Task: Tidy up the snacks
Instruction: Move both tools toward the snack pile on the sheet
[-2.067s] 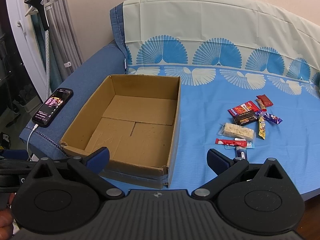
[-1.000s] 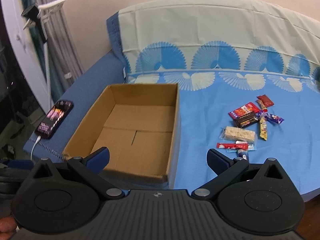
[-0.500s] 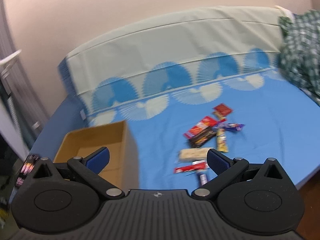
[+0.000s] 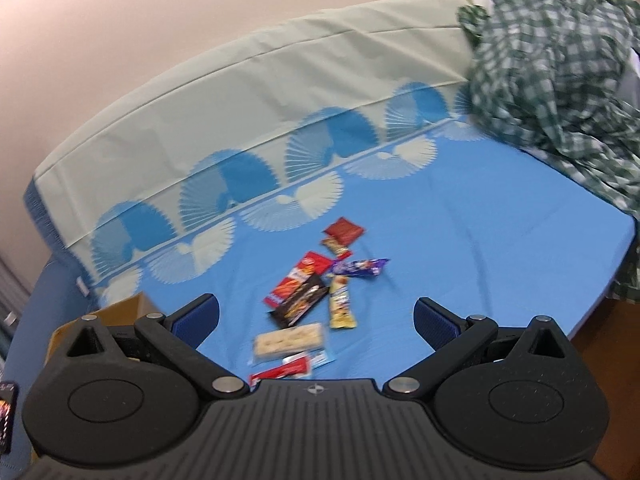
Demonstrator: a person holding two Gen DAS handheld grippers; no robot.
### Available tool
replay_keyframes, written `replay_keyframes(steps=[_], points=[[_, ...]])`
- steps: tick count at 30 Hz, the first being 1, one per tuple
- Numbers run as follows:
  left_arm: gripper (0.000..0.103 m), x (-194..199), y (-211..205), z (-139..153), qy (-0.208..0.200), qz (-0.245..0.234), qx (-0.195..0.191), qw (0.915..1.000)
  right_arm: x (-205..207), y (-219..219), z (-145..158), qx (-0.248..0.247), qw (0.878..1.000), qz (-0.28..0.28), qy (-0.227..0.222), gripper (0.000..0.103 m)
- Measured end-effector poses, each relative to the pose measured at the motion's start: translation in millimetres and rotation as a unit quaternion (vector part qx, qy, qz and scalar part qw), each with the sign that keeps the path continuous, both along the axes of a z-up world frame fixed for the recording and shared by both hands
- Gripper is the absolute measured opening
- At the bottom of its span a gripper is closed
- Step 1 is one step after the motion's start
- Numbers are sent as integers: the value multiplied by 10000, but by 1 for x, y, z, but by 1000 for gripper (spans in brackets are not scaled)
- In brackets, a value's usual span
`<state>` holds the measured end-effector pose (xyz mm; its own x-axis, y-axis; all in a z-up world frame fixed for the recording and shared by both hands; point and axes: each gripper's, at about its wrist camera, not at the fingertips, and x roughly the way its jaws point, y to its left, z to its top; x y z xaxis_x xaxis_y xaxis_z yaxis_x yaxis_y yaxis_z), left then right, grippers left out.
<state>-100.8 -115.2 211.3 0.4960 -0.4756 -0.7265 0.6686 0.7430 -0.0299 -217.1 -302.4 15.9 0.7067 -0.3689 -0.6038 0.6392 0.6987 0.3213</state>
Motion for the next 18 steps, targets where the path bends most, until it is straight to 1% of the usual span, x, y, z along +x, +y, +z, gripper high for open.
replay_keyframes(steps=[2,3,7,9,11,14,16,18], points=[[103,3,-13,-5,150,0,22,9999,-2,-13,-4,29,9999,-97,-4,103],[103,4,-21,-6,162,-17,33,9999,-4,-20,-6,39,9999,-143,0,103],[103,2,-45,-9,22,-152,157,9998,-6,-42,-17,95,9994,-335,34,103],[103,2,-56,-13,49,-166,232,9996,-7,-53,-23,127,9991,-411,65,103],[103,2,-68,-15,48,-286,289,9992,-9,-63,-29,177,9986,-486,104,103],[103,4,-82,-23,-94,-231,392,9989,-12,-76,-37,237,9979,-582,133,103],[103,10,-93,-28,4,-187,498,9986,-13,-83,-42,285,9974,-635,166,103],[103,16,-101,-23,63,-184,513,9985,-16,-90,-44,321,9971,-668,164,103]])
